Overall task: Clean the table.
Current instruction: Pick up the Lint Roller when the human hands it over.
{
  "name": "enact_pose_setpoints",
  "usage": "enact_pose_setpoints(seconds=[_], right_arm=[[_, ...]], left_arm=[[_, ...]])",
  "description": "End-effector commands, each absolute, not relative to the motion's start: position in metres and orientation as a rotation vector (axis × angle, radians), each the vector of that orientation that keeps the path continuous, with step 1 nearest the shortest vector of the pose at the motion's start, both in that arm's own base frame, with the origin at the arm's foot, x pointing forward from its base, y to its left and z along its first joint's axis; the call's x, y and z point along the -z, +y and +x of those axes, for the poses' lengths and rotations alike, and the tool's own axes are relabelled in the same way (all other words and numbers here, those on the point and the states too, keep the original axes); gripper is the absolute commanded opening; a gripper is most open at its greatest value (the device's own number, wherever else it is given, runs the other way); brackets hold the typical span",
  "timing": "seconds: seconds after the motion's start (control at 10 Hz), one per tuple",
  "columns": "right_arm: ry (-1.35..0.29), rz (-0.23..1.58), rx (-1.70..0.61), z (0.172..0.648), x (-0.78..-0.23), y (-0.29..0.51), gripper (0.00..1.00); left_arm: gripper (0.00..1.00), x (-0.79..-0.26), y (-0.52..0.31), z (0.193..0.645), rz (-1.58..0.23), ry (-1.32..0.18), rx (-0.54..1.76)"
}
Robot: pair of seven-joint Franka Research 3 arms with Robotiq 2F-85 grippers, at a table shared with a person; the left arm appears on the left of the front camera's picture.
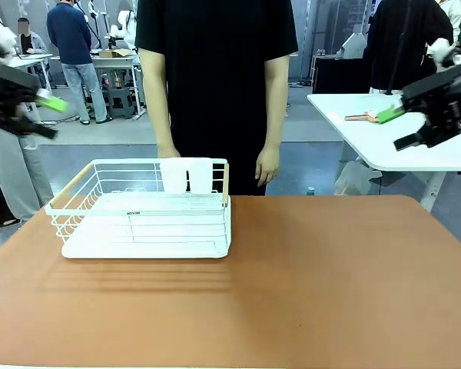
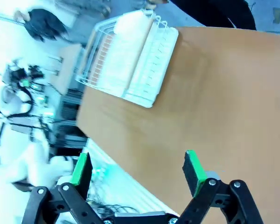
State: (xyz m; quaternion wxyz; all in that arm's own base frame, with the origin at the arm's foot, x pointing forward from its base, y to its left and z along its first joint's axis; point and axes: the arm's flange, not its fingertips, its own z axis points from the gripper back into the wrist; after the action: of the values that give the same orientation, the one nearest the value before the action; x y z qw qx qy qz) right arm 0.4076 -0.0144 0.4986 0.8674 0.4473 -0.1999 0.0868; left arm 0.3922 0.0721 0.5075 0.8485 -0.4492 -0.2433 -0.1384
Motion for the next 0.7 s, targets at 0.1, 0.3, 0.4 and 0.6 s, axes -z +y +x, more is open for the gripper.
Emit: enact_pose_setpoints(seconds=[0.1,0.3,0.4,0.6], right_arm=[[-0.319,1.082,-0.003,0.412,-0.476,-0.1,1.0],[-0.297,1.087,0.02,0.395,-0.463,-0.151,1.0],[-0.288,1.097,0.02,0.39,-0.456,-0.165,1.0],[-0.284,1.108,0.076,0.386,-0.445,-0.191,1.0]], left_arm=[[1.0,-0.483,0.164,0.399,-0.978,-0.527,0.038],[1.0,-0.47,0.224,0.381,-1.017,-0.567,-0.031],[1.0,-0.464,0.242,0.376,-1.028,-0.563,-0.068],[1.0,-0.459,0.25,0.374,-1.033,-0.569,-0.099]])
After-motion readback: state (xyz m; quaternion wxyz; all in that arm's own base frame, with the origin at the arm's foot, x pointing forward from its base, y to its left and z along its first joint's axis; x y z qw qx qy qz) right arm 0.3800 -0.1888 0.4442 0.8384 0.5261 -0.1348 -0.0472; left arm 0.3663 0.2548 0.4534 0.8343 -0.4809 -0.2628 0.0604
